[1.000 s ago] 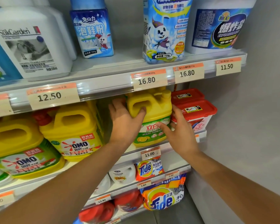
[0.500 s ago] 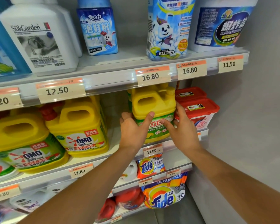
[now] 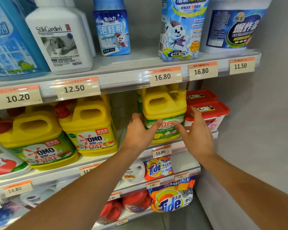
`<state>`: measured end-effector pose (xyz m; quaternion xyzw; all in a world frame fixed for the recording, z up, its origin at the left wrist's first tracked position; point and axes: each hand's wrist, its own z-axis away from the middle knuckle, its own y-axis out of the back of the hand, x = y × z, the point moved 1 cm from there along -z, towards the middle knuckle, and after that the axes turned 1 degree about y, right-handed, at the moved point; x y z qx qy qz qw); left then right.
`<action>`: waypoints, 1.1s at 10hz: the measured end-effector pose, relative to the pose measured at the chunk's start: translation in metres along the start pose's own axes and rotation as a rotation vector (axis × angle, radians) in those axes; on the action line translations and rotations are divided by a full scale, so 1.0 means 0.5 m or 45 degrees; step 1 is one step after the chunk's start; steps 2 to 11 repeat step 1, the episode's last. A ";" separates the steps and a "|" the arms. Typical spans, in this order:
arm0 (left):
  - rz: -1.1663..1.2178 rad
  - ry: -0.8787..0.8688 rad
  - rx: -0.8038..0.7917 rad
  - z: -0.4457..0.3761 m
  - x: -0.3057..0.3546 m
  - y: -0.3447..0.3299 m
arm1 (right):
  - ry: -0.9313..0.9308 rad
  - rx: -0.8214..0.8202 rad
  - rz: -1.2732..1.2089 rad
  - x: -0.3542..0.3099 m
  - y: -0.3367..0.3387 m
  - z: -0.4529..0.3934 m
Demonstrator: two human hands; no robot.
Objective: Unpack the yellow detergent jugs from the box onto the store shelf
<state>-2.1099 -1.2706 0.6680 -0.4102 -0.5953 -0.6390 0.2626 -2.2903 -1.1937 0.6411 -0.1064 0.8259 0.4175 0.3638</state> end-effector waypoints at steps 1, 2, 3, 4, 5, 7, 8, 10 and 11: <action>-0.034 0.031 0.016 0.019 -0.001 0.009 | -0.013 0.118 -0.067 0.006 0.013 0.020; -0.034 0.031 0.016 0.019 -0.001 0.009 | -0.013 0.118 -0.067 0.006 0.013 0.020; -0.034 0.031 0.016 0.019 -0.001 0.009 | -0.013 0.118 -0.067 0.006 0.013 0.020; -0.034 0.031 0.016 0.019 -0.001 0.009 | -0.013 0.118 -0.067 0.006 0.013 0.020; -0.034 0.031 0.016 0.019 -0.001 0.009 | -0.013 0.118 -0.067 0.006 0.013 0.020; -0.034 0.031 0.016 0.019 -0.001 0.009 | -0.013 0.118 -0.067 0.006 0.013 0.020; -0.034 0.031 0.016 0.019 -0.001 0.009 | -0.013 0.118 -0.067 0.006 0.013 0.020; -0.034 0.031 0.016 0.019 -0.001 0.009 | -0.013 0.118 -0.067 0.006 0.013 0.020; -0.034 0.031 0.016 0.019 -0.001 0.009 | -0.013 0.118 -0.067 0.006 0.013 0.020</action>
